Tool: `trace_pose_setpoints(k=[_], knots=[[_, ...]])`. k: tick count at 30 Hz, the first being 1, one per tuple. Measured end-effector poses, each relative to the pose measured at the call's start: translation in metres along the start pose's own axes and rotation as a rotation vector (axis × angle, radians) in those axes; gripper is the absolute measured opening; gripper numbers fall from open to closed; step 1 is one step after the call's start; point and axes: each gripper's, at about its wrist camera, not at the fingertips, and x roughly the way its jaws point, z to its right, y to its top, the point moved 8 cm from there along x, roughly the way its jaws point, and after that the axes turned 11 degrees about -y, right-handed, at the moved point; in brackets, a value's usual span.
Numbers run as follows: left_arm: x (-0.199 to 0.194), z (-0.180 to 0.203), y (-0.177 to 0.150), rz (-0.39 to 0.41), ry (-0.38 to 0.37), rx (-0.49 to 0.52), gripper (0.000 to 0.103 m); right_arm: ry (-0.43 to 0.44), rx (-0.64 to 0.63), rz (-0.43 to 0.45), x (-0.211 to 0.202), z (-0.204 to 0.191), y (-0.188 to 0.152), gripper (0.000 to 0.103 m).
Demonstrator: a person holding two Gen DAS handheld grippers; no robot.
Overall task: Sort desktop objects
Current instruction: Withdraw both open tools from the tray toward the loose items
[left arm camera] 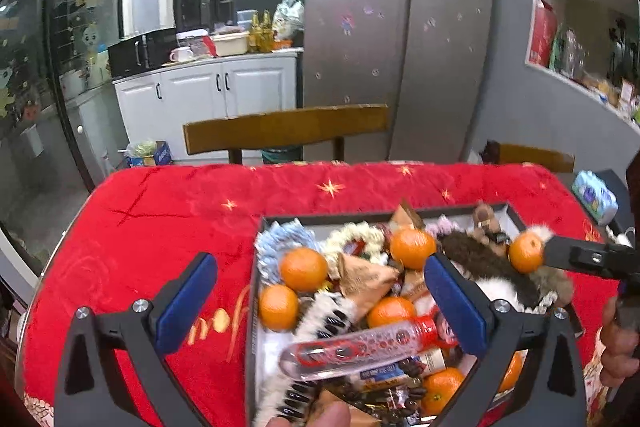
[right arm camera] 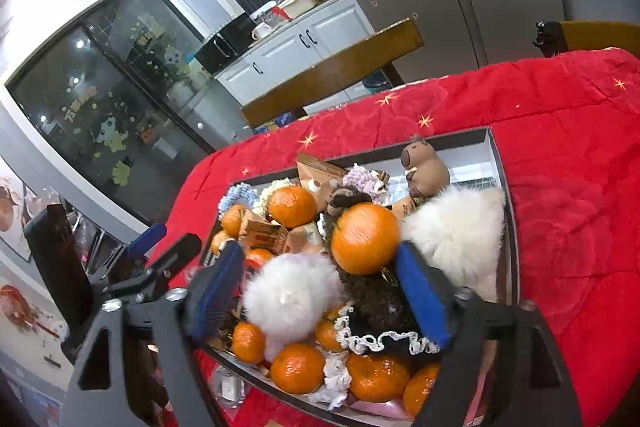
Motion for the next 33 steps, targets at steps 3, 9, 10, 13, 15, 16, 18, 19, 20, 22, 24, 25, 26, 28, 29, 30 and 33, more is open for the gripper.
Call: trace_pose_setpoints(k=[3, 9, 10, 13, 15, 16, 18, 19, 20, 22, 24, 25, 26, 28, 29, 30, 33], knots=[[-0.009, -0.008, 0.008, 0.022, 0.004, -0.018, 0.103, 0.031, 0.017, 0.019, -0.007, -0.002, 0.005, 0.103], [-0.028, -0.01, 0.021, 0.054, -0.007, -0.023, 0.103, 0.019, 0.028, 0.055, -0.02, -0.005, 0.012, 0.103], [-0.034, -0.008, 0.023, 0.066, -0.013, -0.021, 0.103, 0.02, 0.029, 0.059, -0.023, -0.007, 0.013, 0.103], [-0.05, -0.002, 0.029, 0.096, -0.014, -0.007, 0.103, 0.022, 0.037, 0.072, -0.034, -0.009, 0.013, 0.103], [-0.067, 0.004, 0.034, 0.124, -0.017, 0.013, 0.103, 0.025, 0.04, 0.091, -0.046, -0.012, 0.012, 0.103], [-0.073, 0.006, 0.036, 0.135, -0.016, 0.015, 0.103, 0.028, 0.035, 0.101, -0.053, -0.015, 0.011, 0.103], [-0.091, 0.01, 0.039, 0.166, -0.018, 0.011, 0.103, 0.031, 0.024, 0.135, -0.069, -0.022, 0.011, 0.103], [-0.1, 0.012, 0.039, 0.177, -0.027, 0.012, 0.103, 0.031, 0.021, 0.153, -0.077, -0.024, 0.011, 0.103], [-0.11, 0.016, 0.039, 0.188, -0.034, 0.018, 0.103, 0.035, 0.018, 0.17, -0.087, -0.028, 0.01, 0.103], [-0.125, 0.022, 0.037, 0.204, -0.036, 0.036, 0.103, 0.043, 0.009, 0.187, -0.102, -0.034, 0.006, 0.103], [-0.143, 0.029, 0.032, 0.219, -0.041, 0.052, 0.103, 0.037, -0.007, 0.203, -0.117, -0.041, 0.002, 0.103], [-0.15, 0.031, 0.03, 0.223, -0.047, 0.055, 0.103, 0.032, -0.015, 0.21, -0.124, -0.044, -0.001, 0.103], [-0.159, 0.034, 0.028, 0.228, -0.057, 0.06, 0.103, 0.025, -0.028, 0.217, -0.133, -0.047, -0.004, 0.103], [-0.175, 0.04, 0.026, 0.24, -0.07, 0.07, 0.103, 0.013, -0.051, 0.224, -0.145, -0.053, -0.008, 0.103], [-0.182, 0.041, 0.025, 0.248, -0.073, 0.073, 0.103, 0.004, -0.066, 0.228, -0.151, -0.057, -0.01, 0.103], [-0.19, 0.043, 0.025, 0.257, -0.075, 0.078, 0.103, -0.005, -0.079, 0.235, -0.157, -0.06, -0.013, 0.103], [-0.208, 0.045, 0.024, 0.276, -0.076, 0.088, 0.103, -0.022, -0.097, 0.26, -0.173, -0.068, -0.02, 0.103]])
